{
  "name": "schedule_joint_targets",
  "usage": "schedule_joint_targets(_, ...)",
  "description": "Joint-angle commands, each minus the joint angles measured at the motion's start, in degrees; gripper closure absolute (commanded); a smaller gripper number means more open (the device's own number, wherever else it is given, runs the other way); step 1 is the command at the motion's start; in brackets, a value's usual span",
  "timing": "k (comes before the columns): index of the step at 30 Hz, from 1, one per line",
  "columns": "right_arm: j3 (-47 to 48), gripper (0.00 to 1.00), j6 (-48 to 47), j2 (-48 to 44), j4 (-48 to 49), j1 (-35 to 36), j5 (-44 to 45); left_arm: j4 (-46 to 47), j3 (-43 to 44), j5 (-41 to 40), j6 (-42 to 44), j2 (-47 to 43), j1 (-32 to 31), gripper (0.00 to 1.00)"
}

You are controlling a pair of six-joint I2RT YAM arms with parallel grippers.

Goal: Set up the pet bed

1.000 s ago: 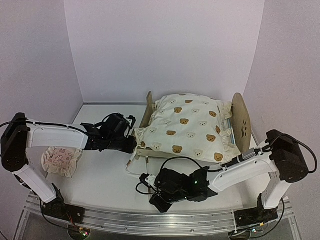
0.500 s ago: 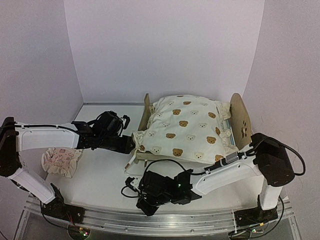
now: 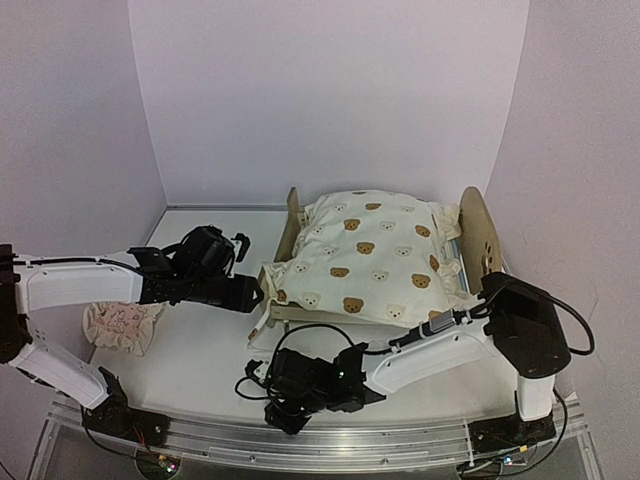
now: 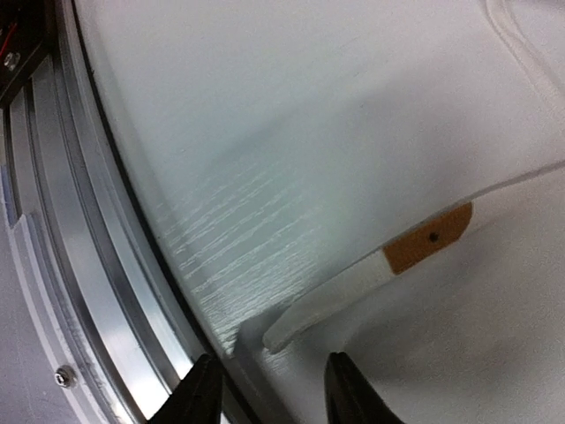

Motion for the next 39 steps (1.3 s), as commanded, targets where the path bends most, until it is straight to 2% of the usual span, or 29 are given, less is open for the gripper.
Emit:
schedule_joint_targets(1, -1.04, 0.43, -1.69, -5.98, -5.05, 0.36, 2.07, -2.6, -0.92, -1.36, -0.32, -2.53, 0.5, 0.39)
schedule_joint_targets(6, -2.18, 0.33, -2.35, -9.72, -9.93, 0.24, 8.02, -2.73, -2.28, -1.11, -0.59, -4.88, 0.5, 0.36)
schedule_joint_targets(10, -4.08, 0.3, -1.44, -12.14, -11.26, -1.11, 11.42, -2.8, -3.19, -0.96, -0.97, -6.04, 0.48, 0.34)
schedule_joint_targets(15, -5.36, 0.3, -0.88, -12.14, -11.27, -4.81, 10.85, -2.74, -3.86, -0.59, -1.58, -6.88, 0.51, 0.34)
schedule_joint_targets(25, -1.93, 0.27, -6.24, -5.45, -9.15, -9.42, 10.22, -3.05, -4.52, 0.37, -1.93, -7.54, 0.5, 0.34)
schedule_joint_targets(39, 0.23, 0.31, -10.93, 0.41, -3.21, -14.35, 8.88, -3.34, -4.27, 0.81, -1.51, -7.64, 0.42, 0.34)
